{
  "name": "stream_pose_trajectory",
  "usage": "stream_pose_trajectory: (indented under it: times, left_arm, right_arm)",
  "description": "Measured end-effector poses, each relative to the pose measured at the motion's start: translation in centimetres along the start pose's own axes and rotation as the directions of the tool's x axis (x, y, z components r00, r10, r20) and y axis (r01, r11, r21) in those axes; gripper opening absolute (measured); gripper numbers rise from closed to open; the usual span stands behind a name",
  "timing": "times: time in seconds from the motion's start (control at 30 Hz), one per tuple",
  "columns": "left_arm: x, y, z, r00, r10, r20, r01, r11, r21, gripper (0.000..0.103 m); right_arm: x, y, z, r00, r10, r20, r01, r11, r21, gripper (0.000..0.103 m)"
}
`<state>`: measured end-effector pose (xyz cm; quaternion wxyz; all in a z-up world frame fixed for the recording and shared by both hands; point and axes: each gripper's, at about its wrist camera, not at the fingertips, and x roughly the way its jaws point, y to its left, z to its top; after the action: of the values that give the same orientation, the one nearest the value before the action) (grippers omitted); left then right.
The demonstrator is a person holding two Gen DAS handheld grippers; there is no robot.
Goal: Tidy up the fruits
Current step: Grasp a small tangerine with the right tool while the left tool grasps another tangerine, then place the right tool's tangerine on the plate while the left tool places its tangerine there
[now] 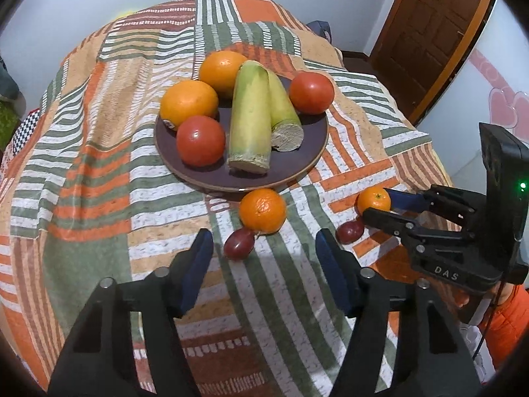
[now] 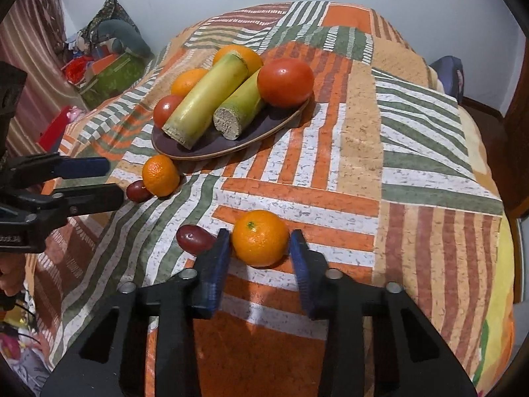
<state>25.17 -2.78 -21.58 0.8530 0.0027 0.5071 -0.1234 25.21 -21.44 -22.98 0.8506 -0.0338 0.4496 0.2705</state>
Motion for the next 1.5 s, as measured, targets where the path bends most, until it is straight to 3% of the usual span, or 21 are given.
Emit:
stream_pose_trajectory:
  times: [0.6,0.7,0.87,1.5]
  left_arm:
    - [4.2,-0.2,1.6,0.999,0.018,-0.049,-0.018,1.0,0.003,0.045]
    - [4.8,-0.1,1.6,0.998,0.032,-0.056,-0.032,0.999,0.007,0.038]
    - [4.7,0.1,1.5,0.998,0.023,-0.051,-0.023,1.0,0.01,0.038]
    - [-0.2,0.9,3.6,0.995,0.034,0.093,-0.034,0.999,-0.004,0.038]
  right_arm:
    - [-1.1,-0.7,0.3,0.999,0.015,0.046,-0.016,1.0,0.02,0.032]
    - [-1.0,-0.5,0.6,0.999,0.015,0.048,-0.015,1.0,0.015,0.032]
    - [-0.8,-0.5,0.9,0.999,0.013,0.046,-0.013,1.0,0.011,0.032]
    - [-1.4,0.1,4.6,0.992,0.019,0.121,-0.016,1.0,-0.024,0.032]
